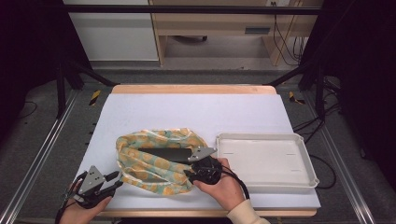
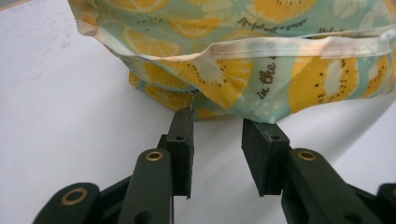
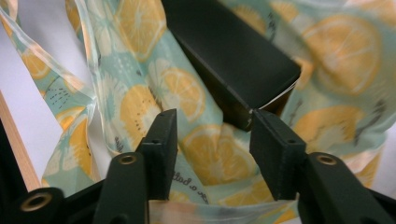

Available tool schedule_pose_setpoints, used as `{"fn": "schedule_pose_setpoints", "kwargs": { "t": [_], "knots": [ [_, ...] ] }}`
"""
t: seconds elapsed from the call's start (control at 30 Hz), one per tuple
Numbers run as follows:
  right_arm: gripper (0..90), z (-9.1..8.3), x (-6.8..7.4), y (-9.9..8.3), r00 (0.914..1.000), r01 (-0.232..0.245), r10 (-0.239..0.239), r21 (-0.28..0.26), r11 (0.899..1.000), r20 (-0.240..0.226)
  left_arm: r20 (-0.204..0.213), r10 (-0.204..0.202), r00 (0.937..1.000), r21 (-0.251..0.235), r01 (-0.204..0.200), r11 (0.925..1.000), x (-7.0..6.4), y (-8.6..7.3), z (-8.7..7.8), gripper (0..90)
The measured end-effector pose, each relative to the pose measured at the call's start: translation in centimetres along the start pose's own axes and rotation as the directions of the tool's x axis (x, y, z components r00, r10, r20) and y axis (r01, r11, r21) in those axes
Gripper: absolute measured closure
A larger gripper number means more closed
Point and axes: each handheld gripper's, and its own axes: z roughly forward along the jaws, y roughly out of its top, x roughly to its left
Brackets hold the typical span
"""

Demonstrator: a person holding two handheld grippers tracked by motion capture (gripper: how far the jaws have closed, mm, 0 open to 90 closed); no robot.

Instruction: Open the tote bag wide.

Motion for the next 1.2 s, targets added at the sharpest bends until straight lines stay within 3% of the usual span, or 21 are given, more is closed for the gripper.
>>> {"fn": "schedule_pose_setpoints", "kwargs": {
  "t": [0.27, 0.4, 0.47, 0.5, 0.63, 0.9, 1.07, 1.13, 1.2],
  "knots": [
    [41.1, 1.5, 0.5, -0.7, 0.9994, 0.015, -0.014, 0.039, 0.999, -0.03, -0.007, -0.002, 1.0, -0.005, 0.002, 1.0, 0.5, -0.2, -0.2, 61.9],
    [57.1, 1.9, 0.6, -0.8, 0.9988, 0.023, -0.02, 0.067, 0.997, -0.045, -0.011, -0.022, 0.9997, -0.024, 0.021, 0.9995, 0.9, -0.4, -0.4, 60.1],
    [68.6, 2.1, 0.7, -0.9, 0.9989, 0.034, -0.031, 0.074, 0.997, -0.036, -0.009, -0.021, 0.9997, -0.022, 0.021, 0.9995, 1.1, -0.5, -0.5, 60.2],
    [79.8, 2.2, 0.9, -1.0, 0.998, 0.053, -0.051, 0.07, 0.996, -0.037, -0.007, -0.013, 0.9999, -0.016, 0.013, 0.9998, 1.2, -0.6, -0.5, 60.2],
    [88.8, 2.1, 0.9, -1.0, 0.998, 0.056, -0.054, 0.062, 0.997, -0.032, -0.007, -0.032, 0.9994, -0.016, 0.032, 0.9993, 1.7, -1.1, -0.5, 60.0],
    [90.0, 1.1, 0.7, -1.0, 0.9985, 0.052, -0.053, -0.007, 0.999, -0.013, 0.015, -0.028, 0.9995, -0.017, 0.029, 0.9994, 2.2, -1.6, -0.5, 58.2],
    [90.0, 0.6, 0.5, -1.0, 0.9991, 0.043, -0.043, -0.03, 0.999, 0.003, -0.017, -0.002, 0.9998, -0.001, 0.002, 1.0, 2.9, -1.9, -1.1, 58.5],
    [90.0, 0.4, 0.6, -1.1, 0.9988, 0.048, -0.048, -0.039, 0.998, -0.001, -0.038, -0.014, 0.9992, -0.003, 0.014, 0.9999, 3.3, -2.2, -1.5, 58.6],
    [90.0, 0.2, 0.8, -1.2, 0.9979, 0.064, -0.064, -0.041, 0.997, -0.005, -0.06, -0.051, 0.9969, -0.021, 0.05, 0.9985, 3.4, -2.2, -1.8, 58.6]
  ]
}}
